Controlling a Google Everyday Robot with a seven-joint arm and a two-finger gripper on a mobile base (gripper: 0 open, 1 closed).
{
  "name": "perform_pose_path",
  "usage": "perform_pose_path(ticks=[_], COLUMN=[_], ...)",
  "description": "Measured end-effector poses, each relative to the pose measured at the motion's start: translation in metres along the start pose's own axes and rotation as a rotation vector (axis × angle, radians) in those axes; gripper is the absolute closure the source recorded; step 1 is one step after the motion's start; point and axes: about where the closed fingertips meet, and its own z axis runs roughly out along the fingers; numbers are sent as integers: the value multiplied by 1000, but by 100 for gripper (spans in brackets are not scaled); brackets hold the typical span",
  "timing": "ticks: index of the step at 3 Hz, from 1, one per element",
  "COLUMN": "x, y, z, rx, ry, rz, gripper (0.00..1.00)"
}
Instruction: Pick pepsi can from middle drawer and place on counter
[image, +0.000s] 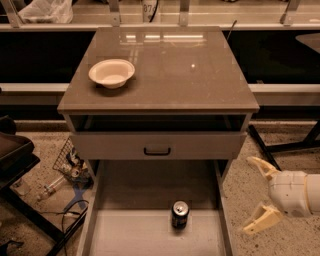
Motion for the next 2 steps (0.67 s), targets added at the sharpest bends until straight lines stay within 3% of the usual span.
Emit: perform_pose_path(ticks=[1, 2], x=[22, 50], y=[13, 25], z=[54, 123], rx=[-39, -84], ry=[-87, -173], rz=[31, 20], gripper=[0, 0])
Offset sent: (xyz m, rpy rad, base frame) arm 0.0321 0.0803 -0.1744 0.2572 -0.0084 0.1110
